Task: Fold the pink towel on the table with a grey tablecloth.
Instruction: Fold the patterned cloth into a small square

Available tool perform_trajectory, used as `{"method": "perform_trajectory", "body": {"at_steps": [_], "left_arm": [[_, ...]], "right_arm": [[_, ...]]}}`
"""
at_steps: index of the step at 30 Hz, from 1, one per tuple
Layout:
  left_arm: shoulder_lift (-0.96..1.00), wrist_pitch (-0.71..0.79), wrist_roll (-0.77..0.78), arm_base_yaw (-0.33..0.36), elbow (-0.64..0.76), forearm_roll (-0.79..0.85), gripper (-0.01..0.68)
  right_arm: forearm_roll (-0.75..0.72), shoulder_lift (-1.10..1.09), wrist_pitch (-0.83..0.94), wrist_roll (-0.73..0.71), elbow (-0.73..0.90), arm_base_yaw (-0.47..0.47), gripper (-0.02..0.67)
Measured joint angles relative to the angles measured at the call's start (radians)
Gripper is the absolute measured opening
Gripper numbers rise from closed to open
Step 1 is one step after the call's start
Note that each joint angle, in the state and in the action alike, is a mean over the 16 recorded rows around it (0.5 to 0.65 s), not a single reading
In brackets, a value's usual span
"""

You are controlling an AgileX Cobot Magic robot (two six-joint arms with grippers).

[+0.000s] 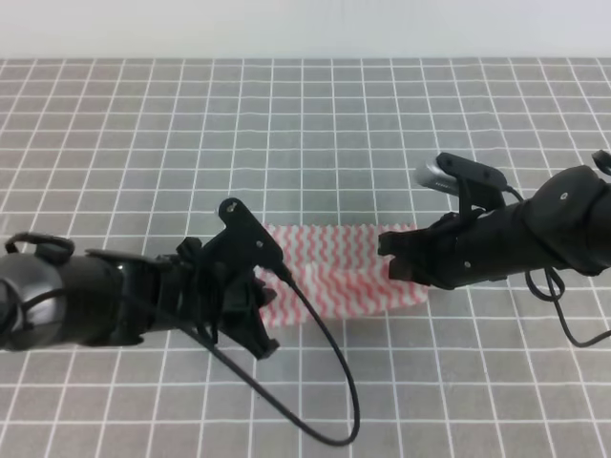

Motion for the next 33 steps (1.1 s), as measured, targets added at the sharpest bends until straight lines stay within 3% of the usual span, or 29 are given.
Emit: {"method": "perform_trajectory", "body": {"at_steps": [33], "left_arm": [[0.088, -0.005, 0.000, 0.000, -0.156, -0.010, -0.001]], "right_arm": [[0.014, 0.059, 0.007, -0.001, -0.060, -0.055, -0.015]]}}
